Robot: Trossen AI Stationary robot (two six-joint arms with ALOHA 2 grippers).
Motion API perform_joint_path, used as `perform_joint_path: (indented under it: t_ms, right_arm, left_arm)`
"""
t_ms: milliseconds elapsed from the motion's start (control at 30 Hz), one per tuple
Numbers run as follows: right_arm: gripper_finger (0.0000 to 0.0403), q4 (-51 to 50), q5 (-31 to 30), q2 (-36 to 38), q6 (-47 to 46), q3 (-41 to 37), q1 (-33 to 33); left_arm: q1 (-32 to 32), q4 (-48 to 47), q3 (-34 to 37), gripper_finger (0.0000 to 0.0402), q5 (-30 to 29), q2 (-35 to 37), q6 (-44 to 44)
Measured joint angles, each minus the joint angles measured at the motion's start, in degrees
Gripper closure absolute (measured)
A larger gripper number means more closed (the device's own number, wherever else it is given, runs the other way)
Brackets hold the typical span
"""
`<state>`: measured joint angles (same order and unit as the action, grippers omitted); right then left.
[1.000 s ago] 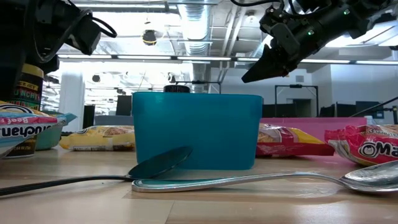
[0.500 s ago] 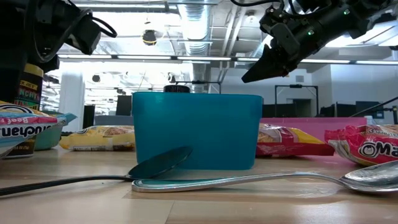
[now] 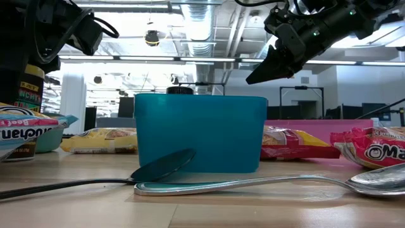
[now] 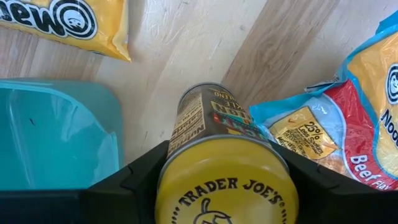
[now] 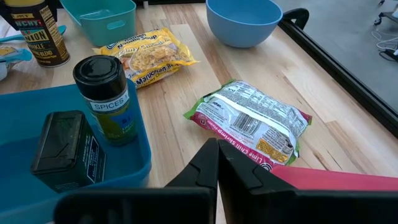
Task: Pick & Place Food Item
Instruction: Put the yellow seasoning bottle into the blue bin
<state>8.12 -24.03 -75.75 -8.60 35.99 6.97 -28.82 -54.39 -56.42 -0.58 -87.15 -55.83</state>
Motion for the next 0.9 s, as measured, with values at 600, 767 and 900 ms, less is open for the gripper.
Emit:
perform_joint_path:
  t_ms: [600,767,900]
  right_arm:
    - [0.0403,0.0,0.0,0.0,0.0,0.0,0.0]
    - [0.0403,0.0,0.0,0.0,0.0,0.0,0.0]
    - [0.0403,0.0,0.0,0.0,0.0,0.0,0.0]
  left_arm:
    - [0.0,0.1,0.0,0.0188,-0.6,0.0,-0.1]
    - [0.0,0.1,0.0,0.0189,-0.6,0.0,-0.1]
    - [0.0,0.1,0.0,0.0187,-0.7,0.0,-0.1]
